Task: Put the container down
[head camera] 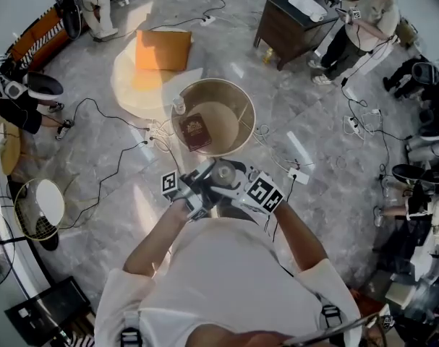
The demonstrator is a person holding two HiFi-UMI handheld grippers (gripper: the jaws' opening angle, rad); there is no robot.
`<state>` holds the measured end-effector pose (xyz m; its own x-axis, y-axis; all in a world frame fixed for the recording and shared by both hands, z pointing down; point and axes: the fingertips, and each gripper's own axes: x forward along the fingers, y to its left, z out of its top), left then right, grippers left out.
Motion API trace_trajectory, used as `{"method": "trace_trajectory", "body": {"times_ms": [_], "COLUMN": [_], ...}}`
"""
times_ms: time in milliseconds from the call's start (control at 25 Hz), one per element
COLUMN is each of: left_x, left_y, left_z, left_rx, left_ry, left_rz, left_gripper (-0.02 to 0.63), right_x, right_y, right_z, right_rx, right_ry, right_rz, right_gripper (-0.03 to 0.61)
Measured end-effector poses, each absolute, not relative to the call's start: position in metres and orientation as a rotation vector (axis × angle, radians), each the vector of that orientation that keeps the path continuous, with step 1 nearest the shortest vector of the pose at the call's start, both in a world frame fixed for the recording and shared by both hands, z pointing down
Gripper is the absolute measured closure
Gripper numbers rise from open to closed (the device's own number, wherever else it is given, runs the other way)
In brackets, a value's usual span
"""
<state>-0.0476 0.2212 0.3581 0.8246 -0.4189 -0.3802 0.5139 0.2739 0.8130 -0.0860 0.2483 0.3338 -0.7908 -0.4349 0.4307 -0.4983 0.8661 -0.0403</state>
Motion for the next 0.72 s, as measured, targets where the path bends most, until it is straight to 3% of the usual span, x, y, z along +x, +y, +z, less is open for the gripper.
{"method": "trace_trajectory", "body": {"times_ms": [720], "left_x": [0.025], "left_y": [0.114], "left_z": [0.367], "left_rx": [1.159], "left_ry": [-0.020], "left_rz": [-0.736], "left_gripper": [0.318], "right_x": [-0.009], "right_y": [0.148], "right_z": [0.346], "right_rx": [0.536], "right_ry": [-2.666], "right_rz": [0.206], "right_gripper": [0.242]}}
